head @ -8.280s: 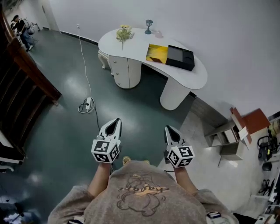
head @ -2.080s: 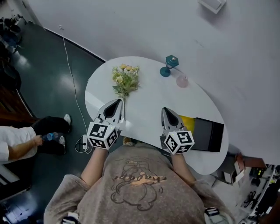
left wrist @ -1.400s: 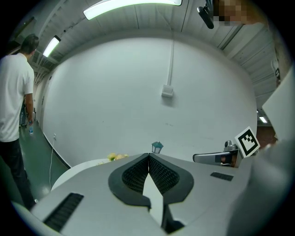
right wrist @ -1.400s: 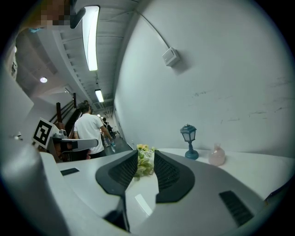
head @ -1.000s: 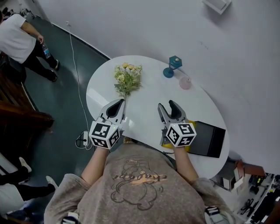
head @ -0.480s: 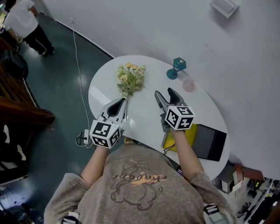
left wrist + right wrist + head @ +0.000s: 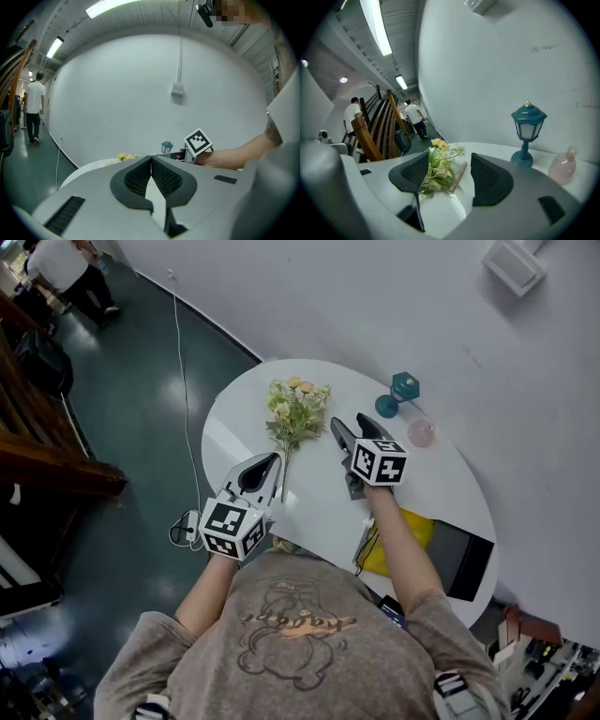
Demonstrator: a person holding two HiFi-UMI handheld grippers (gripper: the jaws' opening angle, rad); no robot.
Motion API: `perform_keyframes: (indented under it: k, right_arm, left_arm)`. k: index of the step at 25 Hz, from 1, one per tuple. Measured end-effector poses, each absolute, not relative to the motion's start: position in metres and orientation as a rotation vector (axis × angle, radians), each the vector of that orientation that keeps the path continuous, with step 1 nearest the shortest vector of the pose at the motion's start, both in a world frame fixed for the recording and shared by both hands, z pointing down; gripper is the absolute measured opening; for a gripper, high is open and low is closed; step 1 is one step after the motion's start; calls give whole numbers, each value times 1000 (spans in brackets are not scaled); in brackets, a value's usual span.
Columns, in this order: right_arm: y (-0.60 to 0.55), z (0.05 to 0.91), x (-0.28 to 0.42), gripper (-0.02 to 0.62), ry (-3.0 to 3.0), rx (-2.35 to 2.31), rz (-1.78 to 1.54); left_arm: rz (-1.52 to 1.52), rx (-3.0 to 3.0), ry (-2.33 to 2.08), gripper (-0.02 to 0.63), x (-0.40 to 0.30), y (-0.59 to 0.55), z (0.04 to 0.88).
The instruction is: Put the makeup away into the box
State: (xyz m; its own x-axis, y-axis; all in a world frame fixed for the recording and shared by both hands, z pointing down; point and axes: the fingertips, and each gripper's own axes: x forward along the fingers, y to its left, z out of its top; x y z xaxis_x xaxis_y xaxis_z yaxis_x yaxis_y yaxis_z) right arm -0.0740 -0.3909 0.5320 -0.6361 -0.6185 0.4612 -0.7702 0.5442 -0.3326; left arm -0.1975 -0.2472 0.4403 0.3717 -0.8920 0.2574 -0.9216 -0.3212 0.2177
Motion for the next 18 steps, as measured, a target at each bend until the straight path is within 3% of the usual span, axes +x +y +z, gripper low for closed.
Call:
perform_keyframes:
  k: [18]
  right_arm:
    - [-438, 642, -103, 250, -2299, 1098, 911]
  left_arm:
    - [167, 2232, -1601, 21, -221, -263, 461]
